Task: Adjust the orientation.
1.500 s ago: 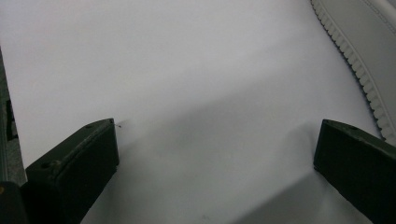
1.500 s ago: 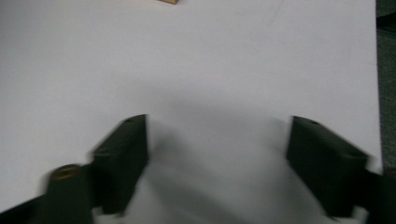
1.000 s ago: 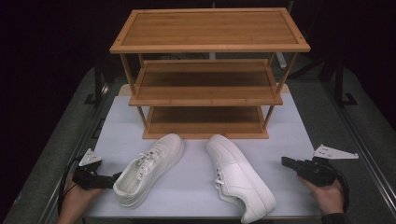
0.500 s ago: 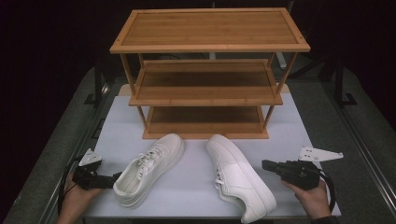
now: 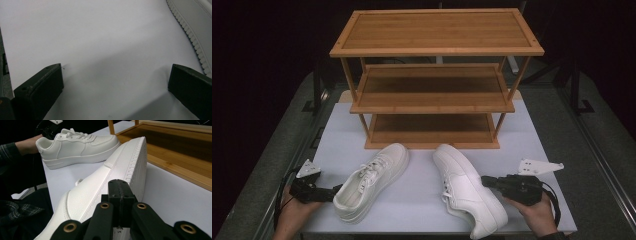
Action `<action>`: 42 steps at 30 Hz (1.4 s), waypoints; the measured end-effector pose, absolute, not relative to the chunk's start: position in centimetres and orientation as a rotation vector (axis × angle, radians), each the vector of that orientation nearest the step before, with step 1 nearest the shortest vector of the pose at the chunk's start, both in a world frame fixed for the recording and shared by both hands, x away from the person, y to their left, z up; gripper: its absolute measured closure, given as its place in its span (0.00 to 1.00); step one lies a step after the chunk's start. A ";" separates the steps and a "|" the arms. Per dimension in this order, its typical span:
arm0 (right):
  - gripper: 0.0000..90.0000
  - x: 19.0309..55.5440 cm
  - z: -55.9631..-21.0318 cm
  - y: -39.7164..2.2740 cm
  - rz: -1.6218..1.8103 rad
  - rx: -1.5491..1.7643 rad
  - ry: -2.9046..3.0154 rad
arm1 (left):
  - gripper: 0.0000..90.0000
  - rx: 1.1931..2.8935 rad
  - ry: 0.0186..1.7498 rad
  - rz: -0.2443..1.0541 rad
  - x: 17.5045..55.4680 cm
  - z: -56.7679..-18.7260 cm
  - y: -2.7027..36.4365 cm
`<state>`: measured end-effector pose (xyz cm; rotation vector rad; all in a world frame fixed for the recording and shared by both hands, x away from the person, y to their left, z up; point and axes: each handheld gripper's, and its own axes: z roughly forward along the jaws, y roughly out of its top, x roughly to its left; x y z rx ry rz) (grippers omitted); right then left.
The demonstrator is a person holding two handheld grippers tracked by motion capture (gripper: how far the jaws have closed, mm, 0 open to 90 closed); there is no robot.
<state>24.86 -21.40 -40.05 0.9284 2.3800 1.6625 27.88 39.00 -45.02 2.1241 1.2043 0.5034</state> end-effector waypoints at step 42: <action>1.00 27.6 -42.9 -26.5 1.447 1.188 2.295 | 0.00 2.124 1.205 0.503 27.9 -45.0 39.0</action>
